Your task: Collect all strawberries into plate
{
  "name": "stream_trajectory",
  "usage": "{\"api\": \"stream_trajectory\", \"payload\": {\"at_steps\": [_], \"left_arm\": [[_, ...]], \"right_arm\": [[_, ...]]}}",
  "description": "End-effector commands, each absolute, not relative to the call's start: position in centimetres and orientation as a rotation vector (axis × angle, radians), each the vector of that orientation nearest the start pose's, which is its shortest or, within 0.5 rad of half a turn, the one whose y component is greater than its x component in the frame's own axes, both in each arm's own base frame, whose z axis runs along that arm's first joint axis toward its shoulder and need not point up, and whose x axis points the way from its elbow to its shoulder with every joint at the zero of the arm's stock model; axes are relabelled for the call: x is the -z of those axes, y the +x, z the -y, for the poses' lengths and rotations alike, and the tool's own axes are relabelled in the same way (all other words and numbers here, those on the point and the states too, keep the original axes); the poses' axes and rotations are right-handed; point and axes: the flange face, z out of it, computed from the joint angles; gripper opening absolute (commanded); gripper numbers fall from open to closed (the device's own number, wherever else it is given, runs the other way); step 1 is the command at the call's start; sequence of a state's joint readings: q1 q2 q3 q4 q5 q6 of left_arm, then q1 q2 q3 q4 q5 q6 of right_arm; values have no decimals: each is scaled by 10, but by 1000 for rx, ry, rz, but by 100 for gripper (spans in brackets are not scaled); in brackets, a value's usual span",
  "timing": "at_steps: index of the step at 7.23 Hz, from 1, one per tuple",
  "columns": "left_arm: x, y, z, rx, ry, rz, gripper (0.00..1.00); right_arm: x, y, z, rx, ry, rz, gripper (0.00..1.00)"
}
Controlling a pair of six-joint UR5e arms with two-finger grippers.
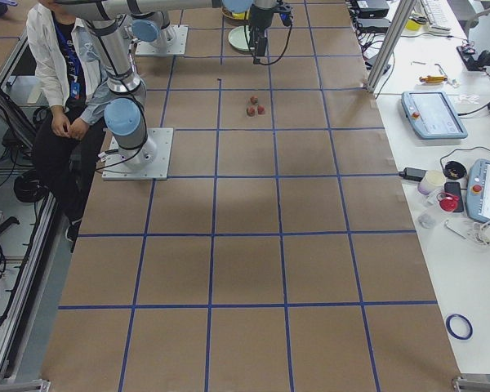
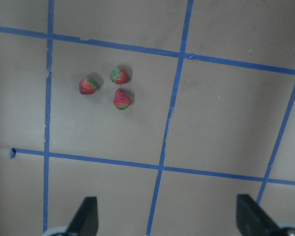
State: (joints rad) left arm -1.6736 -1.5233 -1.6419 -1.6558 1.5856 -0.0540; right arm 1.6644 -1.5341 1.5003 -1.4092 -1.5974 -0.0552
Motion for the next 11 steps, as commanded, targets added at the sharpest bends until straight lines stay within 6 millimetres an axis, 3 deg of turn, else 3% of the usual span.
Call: {"api": "stream_trajectory", "payload": {"at_steps": [1, 11], "left_arm": [[-468, -178, 444, -165, 78, -3113, 100], [-464, -173, 447, -179, 59, -3109, 100]], "right_arm": [[-488, 175, 479, -204, -239, -3164, 100], [-485, 177, 481, -194, -262, -3151, 100]]}}
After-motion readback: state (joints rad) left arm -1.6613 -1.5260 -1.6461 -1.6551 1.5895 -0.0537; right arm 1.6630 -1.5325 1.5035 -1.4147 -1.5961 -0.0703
